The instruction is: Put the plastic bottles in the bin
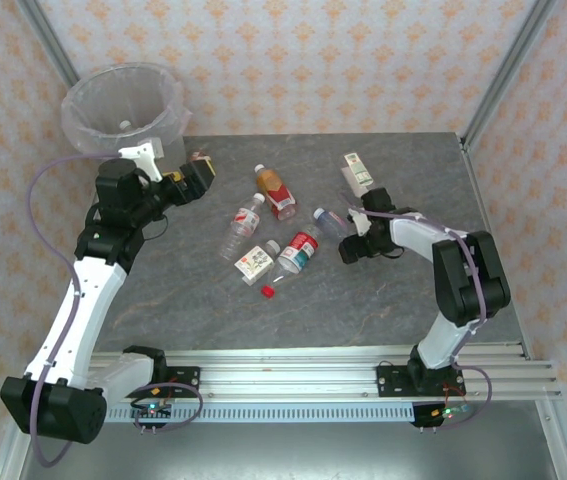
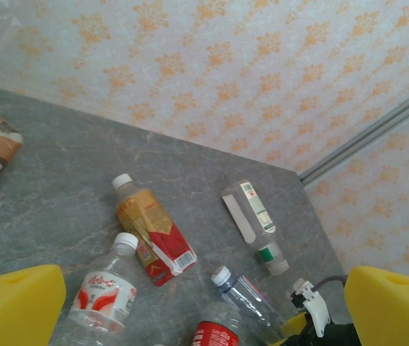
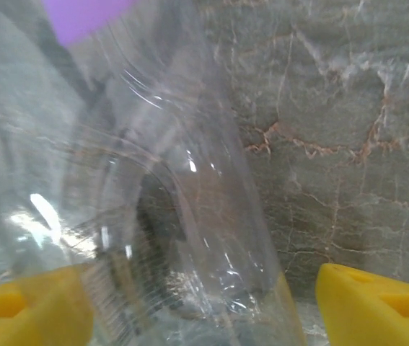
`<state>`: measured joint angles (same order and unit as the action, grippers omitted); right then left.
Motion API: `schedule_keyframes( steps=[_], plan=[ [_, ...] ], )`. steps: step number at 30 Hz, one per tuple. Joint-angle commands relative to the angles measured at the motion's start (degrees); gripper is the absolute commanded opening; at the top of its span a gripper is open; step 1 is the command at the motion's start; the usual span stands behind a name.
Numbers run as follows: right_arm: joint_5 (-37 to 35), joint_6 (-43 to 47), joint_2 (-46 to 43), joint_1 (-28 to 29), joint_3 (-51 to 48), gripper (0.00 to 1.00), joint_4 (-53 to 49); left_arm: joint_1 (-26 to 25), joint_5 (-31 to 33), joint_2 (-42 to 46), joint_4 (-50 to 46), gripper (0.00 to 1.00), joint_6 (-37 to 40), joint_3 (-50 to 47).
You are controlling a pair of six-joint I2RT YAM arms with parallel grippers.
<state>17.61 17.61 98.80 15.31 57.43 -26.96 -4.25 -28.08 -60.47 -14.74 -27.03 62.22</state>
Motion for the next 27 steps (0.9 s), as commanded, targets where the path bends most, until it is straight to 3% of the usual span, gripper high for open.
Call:
schedule_keyframes(
  steps=[1,6,15,27],
  plan=[
    [-5.01,1.73,1.11,0.92,1.98,0.74,-2.65,-0.05,1.97,-0.15,1.83,1.00,1.48,-1.78],
    [-6.95,1.67,0.01,1.12,1.43,0.60,-1.42,-0.05,2.00,-0.78,1.94,1.00,1.34,-2.44],
    [-6.94,0.61,-5.93,1.18,-2.64,0.50,4.15,-0.06,3.38,-1.39,2.42,1.00,0.84,-3.11],
    [-5.65,-7.45,-15.63,1.17,-10.02,0.46,11.34,-2.15,1.49,-5.74,3.90,1.00,-2.27,-3.61]
  ],
)
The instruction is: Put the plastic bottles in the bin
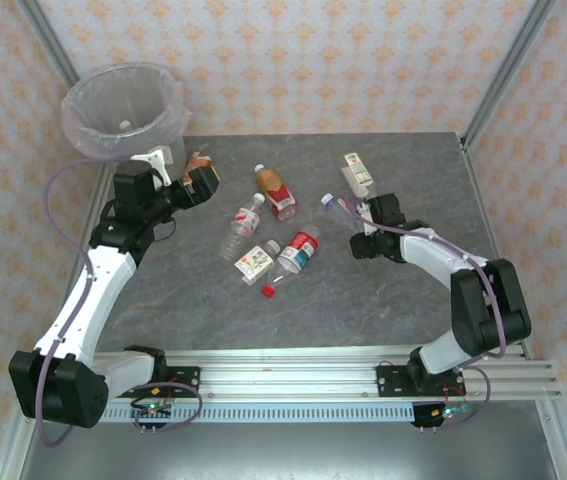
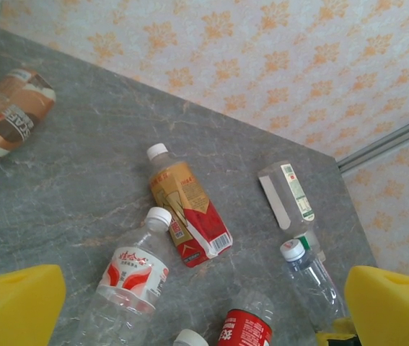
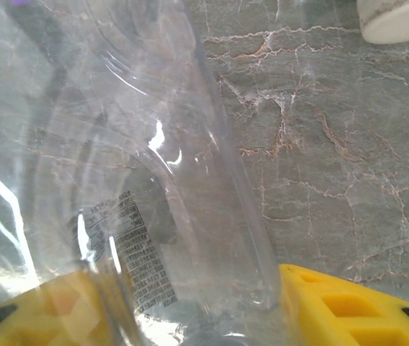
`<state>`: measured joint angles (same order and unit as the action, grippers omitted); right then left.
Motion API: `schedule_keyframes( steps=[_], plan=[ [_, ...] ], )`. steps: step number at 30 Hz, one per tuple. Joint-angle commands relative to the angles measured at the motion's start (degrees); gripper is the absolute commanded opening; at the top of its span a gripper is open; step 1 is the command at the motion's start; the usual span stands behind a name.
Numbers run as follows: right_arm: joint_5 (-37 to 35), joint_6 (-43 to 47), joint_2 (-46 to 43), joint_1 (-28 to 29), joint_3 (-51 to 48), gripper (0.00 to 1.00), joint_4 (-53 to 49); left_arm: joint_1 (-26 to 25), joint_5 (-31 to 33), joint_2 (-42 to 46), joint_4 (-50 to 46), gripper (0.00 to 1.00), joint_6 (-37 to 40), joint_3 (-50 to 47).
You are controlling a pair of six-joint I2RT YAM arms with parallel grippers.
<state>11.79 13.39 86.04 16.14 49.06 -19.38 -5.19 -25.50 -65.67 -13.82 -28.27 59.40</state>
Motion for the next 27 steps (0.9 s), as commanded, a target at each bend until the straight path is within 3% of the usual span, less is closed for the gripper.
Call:
schedule_keyframes(
  steps=[1,6,14,21,27],
  plan=[
    [0.55,-3.39,-3.59,0.48,-2.10,0.46,4.64,-1.90,-0.45,-1.05,3.51,1.00,-1.57,-1.03],
    [2.01,-6.35,-6.97,0.70,-2.55,0.46,6.95,-5.19,-0.10,-4.19,5.28,1.00,-3.76,-1.84],
    [16.43,-18.25,-10.17,2.54,-4.35,0.46,19.38,-12.16,-0.30,-11.67,12.76,1.00,-7.36,-1.33],
    [19.45,-24.24,-7.61,9.31,-3.57,0.46,27.11,-18.64,-6.86,-18.79,19.39,1.00,-7.30,3.51],
    [22.10,-26.81,-5.65,13.12,-2.86,0.46,29.69,-21.27,-4.65,-21.85,19.18,1.00,-6.05,7.02]
  ],
)
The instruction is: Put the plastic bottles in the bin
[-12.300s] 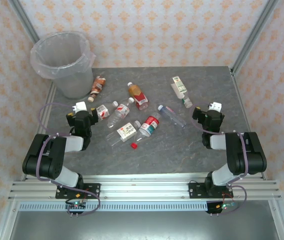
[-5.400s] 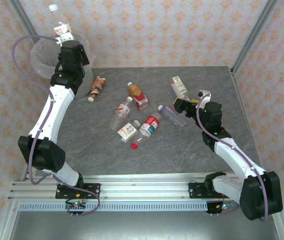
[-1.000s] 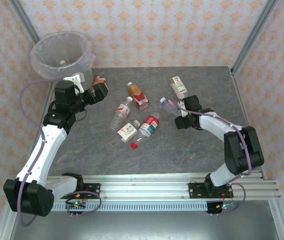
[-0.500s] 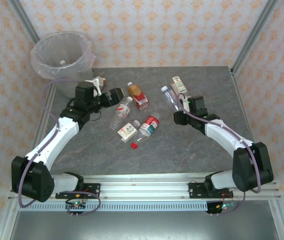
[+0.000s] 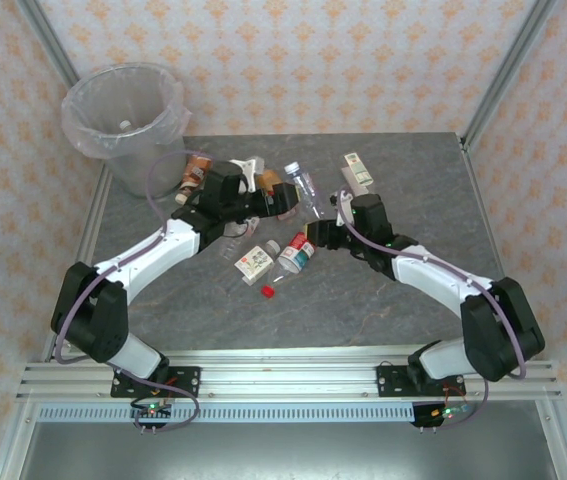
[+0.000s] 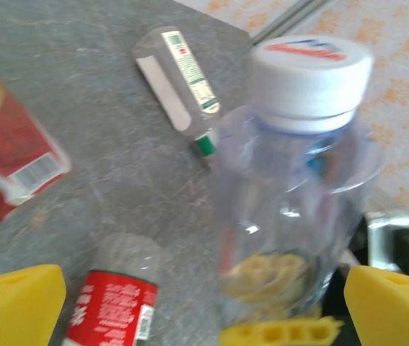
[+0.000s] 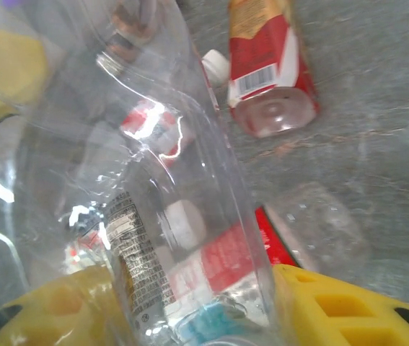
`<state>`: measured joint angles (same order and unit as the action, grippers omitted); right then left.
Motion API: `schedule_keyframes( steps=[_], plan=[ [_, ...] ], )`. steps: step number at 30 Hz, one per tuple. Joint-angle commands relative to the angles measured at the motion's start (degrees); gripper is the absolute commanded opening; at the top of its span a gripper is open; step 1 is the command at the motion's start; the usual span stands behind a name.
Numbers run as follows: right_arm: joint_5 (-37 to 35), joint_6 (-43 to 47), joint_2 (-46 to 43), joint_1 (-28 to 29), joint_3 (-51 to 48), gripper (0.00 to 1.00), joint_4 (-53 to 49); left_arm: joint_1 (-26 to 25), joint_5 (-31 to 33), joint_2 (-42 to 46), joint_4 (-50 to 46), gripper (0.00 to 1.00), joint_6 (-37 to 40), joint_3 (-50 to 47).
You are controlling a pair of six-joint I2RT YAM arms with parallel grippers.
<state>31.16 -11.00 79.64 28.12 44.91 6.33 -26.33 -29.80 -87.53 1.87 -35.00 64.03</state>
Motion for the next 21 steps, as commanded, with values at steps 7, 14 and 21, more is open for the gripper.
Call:
schedule_keyframes(
  steps=[7,14,21],
  plan=[
    [3.71,-6.54,3.21,3.94,0.63,0.46,10.42,-0.81,7.11,-0.45,3.71,1.00,-0.15,2.29],
    [5.78,-6.39,3.72,4.73,1.49,0.46,11.58,-0.98,7.49,-3.14,1.71,0.95,0.64,4.53],
    [7.29,-6.35,4.01,5.11,1.94,0.47,11.38,-1.42,5.68,-5.96,2.61,0.78,-0.94,7.75]
  ],
)
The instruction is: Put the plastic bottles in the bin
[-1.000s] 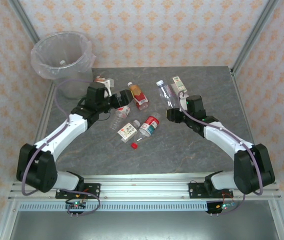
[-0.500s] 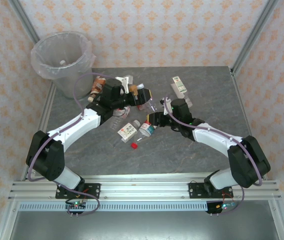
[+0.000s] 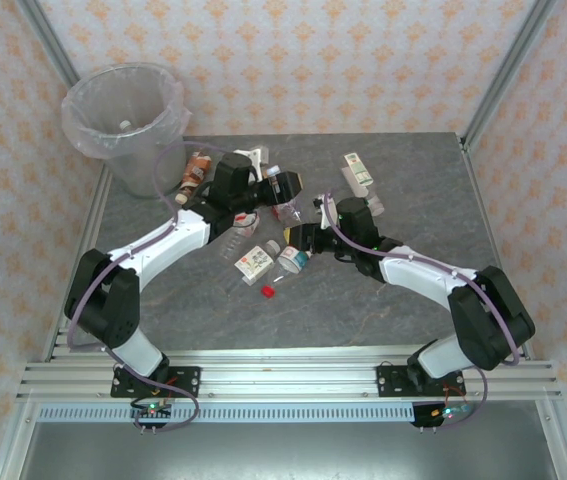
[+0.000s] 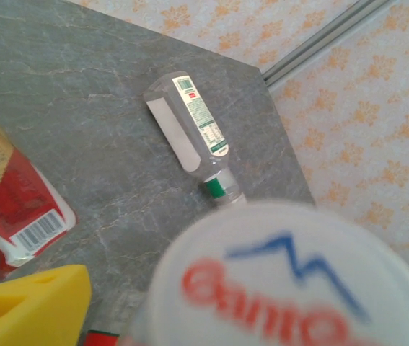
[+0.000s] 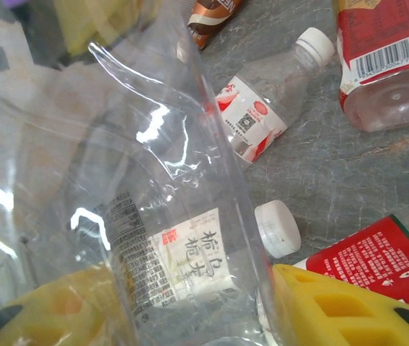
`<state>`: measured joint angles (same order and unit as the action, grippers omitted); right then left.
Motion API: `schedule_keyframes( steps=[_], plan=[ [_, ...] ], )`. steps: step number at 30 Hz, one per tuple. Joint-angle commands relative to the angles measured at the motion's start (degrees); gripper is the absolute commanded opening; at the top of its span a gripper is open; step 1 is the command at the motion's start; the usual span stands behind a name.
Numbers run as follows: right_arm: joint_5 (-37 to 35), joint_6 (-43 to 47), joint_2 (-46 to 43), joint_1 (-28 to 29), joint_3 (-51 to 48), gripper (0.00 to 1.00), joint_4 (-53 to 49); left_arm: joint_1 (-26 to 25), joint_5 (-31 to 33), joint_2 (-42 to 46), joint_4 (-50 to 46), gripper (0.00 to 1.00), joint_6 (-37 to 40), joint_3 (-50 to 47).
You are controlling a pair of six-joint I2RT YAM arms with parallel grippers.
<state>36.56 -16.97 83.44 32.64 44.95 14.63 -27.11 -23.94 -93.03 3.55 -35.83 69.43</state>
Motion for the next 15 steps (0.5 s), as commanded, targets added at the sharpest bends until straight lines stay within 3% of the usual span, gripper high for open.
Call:
schedule_keyframes(
  steps=[1,4,15],
  plan=[
    [1.87,-0.69,0.23,0.66,1.97,0.48,3.20,-0.82,-0.13,-0.61,0.72,0.74,-0.04,2.50],
    [1.01,-0.84,-0.09,0.58,2.11,0.49,2.96,-1.14,0.36,-0.57,-0.15,0.68,0.58,2.21],
    [0.01,4.03,-0.04,0.63,4.27,0.65,-2.72,-1.10,0.41,-1.05,-2.49,0.60,1.82,4.12]
  ],
)
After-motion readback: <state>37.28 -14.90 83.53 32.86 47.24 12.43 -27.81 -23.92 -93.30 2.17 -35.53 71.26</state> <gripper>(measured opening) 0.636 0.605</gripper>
